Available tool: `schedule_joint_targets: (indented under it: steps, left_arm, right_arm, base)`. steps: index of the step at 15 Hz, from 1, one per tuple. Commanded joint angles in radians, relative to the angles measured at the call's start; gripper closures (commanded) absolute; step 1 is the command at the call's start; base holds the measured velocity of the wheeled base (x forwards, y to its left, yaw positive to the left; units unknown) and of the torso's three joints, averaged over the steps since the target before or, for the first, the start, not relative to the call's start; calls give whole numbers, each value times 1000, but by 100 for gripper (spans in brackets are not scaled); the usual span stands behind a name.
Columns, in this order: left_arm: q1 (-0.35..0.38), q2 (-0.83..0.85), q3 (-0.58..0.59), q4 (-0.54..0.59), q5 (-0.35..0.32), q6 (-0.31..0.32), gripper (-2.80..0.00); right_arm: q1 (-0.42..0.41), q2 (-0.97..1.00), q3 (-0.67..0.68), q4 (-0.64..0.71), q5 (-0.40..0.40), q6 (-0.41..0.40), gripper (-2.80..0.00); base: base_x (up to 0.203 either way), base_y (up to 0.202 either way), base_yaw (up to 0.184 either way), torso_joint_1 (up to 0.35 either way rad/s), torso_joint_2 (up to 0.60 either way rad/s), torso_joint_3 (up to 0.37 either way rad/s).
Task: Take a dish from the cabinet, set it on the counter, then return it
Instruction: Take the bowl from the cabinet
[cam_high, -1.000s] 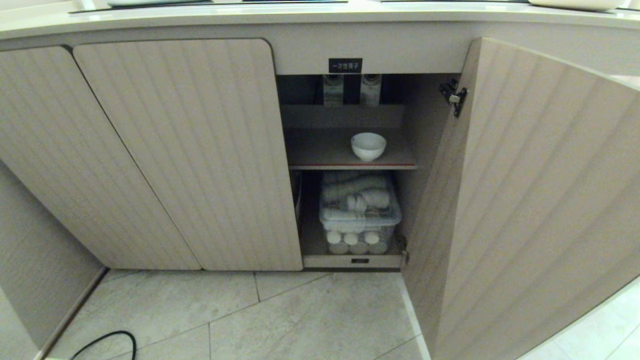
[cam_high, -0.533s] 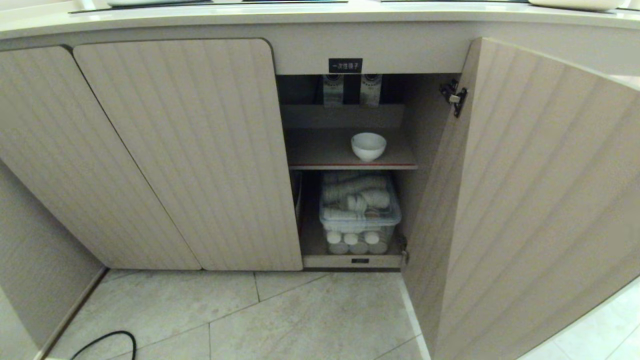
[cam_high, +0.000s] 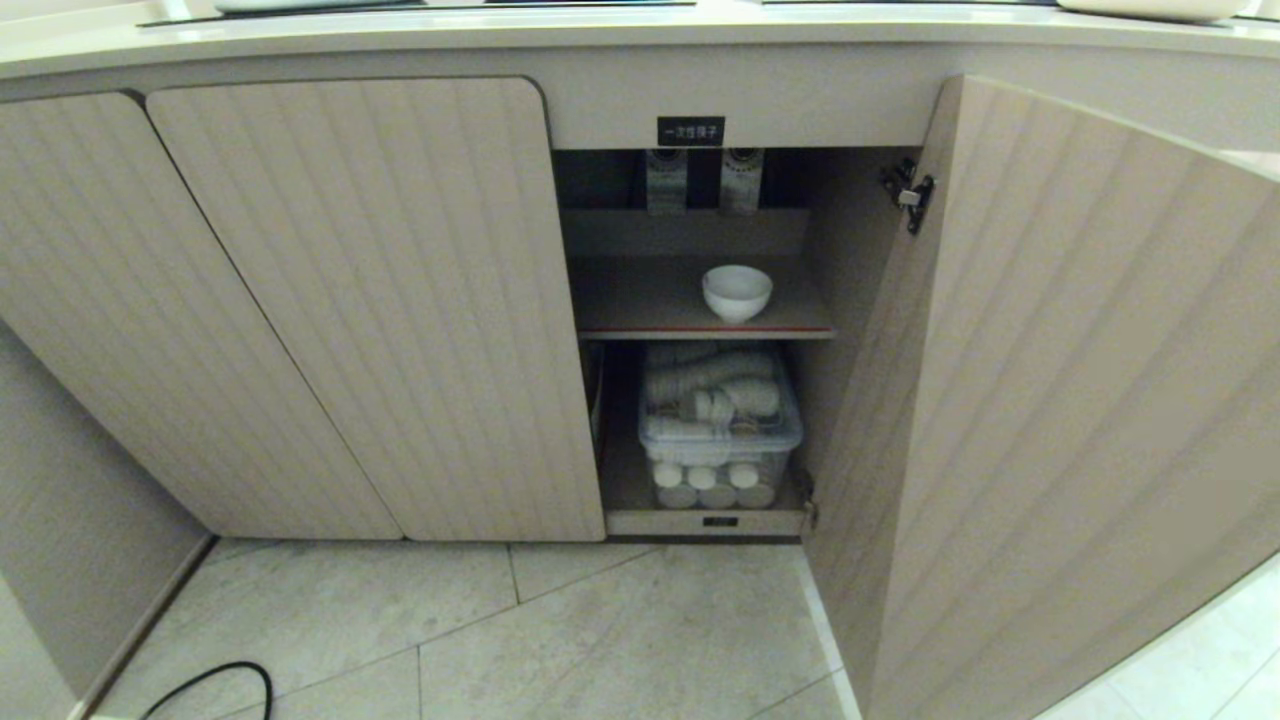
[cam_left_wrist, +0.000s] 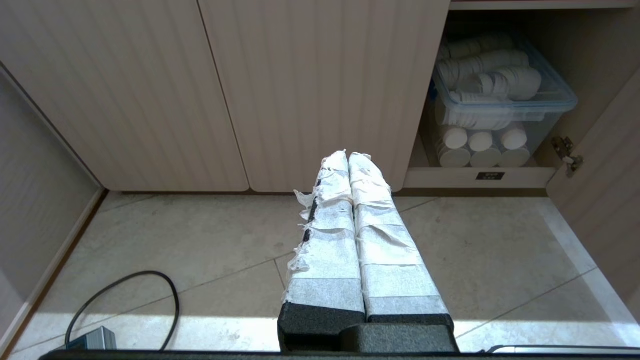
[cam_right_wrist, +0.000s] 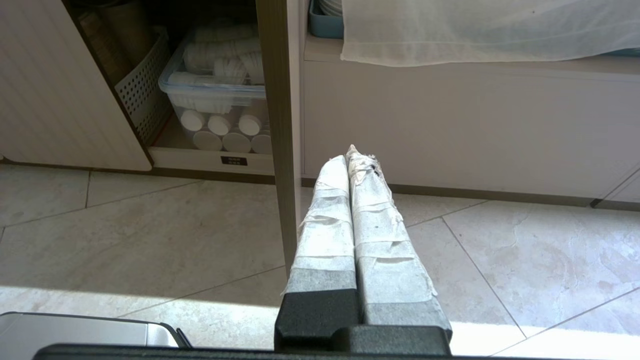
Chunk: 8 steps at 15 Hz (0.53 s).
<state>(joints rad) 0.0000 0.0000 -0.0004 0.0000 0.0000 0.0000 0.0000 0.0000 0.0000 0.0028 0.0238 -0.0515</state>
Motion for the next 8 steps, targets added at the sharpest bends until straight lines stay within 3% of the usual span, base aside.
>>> schedule_joint_targets:
  steps: [1,8]
  left_arm:
    - [0,0,-1,0,0,-1,0]
    - [0,0,-1,0,0,0,0]
  right_arm:
    - [0,0,-1,0,1,-1,0]
    - [0,0,0,0,1,-1,0]
  base:
    - [0,0,0,0,0,0]
    - [0,0,0,0,0,0]
